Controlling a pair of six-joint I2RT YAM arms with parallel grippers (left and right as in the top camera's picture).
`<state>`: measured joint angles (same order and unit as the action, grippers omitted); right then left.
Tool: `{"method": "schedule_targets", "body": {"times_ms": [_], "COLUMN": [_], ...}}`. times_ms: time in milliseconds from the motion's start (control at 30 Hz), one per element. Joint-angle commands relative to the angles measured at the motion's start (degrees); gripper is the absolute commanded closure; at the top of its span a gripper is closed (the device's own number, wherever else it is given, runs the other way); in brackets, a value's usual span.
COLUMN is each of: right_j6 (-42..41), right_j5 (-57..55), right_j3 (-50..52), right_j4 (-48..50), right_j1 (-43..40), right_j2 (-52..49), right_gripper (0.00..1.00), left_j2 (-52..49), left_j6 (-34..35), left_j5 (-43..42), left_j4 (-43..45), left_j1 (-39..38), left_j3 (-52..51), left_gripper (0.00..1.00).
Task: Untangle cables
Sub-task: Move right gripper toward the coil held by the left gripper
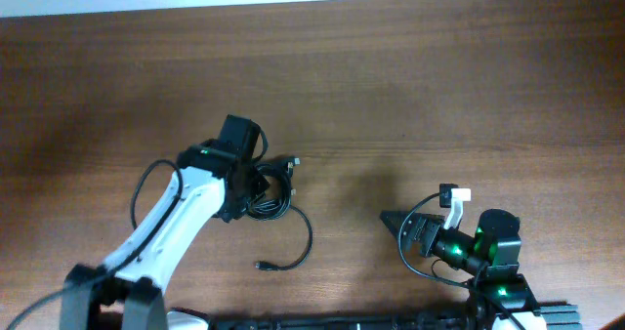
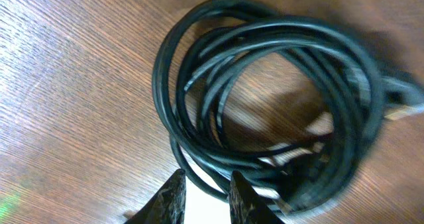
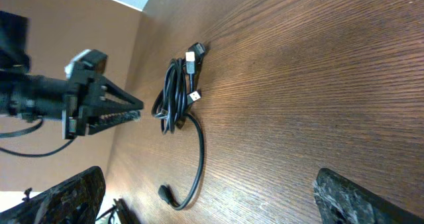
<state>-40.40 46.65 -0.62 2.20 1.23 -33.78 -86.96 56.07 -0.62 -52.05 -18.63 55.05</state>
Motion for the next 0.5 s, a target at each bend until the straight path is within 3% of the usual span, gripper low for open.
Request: {"method": "schedule_targets", "body": {"times_ms": [0, 200, 300, 467], "right_j6": [1.2, 1.2, 1.2, 1.2], "right_j5": [0.7, 0.7, 0.7, 0.7], "right_j3": [-0.4, -0.4, -0.4, -0.4], "right_j4": [0.2, 0.2, 0.2, 0.2], "right_j1": [0.3, 0.3, 0.3, 0.3], "right_j2": [-0.2, -0.2, -0.2, -0.2], "right_gripper": [0.02, 0.01, 0.01, 0.01], "left_j2": [-5.1, -10.3, -10.5, -10.5], "left_j6": [-0.8, 1.5, 1.5, 1.5], "left_j5": [1.5, 1.5, 1.5, 1.5], "left_j4": [0.3, 2.1, 4.0, 4.6], "left_j1": [0.0, -0.1, -0.1, -0.1], "left_j3": [-0.8, -0.8, -0.8, -0.8], "left_gripper": [0.82, 0.85, 0.74, 0.72]}}
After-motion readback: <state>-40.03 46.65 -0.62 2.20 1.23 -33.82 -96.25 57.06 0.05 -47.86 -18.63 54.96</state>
